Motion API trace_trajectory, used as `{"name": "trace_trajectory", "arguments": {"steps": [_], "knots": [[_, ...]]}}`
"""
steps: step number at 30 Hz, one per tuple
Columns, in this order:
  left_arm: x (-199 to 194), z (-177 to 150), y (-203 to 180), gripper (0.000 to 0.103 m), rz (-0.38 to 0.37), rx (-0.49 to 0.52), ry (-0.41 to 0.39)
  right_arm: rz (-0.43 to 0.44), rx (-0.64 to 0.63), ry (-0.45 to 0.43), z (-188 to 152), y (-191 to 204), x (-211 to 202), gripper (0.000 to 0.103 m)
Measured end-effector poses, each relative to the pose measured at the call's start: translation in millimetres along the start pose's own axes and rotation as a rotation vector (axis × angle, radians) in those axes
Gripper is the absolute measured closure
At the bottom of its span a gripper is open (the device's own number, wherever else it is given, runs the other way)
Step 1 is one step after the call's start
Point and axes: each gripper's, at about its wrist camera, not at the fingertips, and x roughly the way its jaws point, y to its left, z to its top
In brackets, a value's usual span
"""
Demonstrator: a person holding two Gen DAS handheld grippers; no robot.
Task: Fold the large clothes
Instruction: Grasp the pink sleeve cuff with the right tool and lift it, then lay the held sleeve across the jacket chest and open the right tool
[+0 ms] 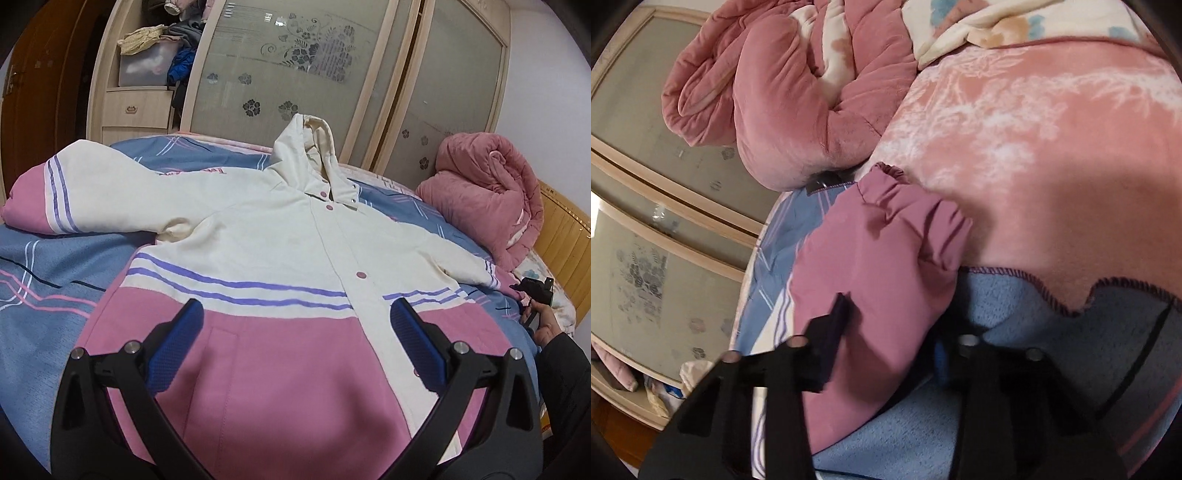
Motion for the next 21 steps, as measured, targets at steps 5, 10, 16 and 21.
{"name": "trace_trajectory", "arguments": {"steps": [5, 10, 16, 21], "knots": [[-7, 5, 2, 0.002, -0.013, -0.017, -0.010, 0.041, -0.082, -0.082, -1, 30, -20, 0.095], [-22, 12, 6, 0.002, -0.019, -0.038, -0.052, 0.052, -0.370, -0.233, -41, 137, -61, 0.095], [-35, 14, 5, 0.002, -0.023, -0.030, -0.054, 0.211, -0.756, -0.250, -161, 277, -83, 0.095], [-38, 12, 6, 0.002, -0.032, -0.032, -0.047, 0.284, -1.008, -0.123, -289, 344, -59, 0.095]]}}
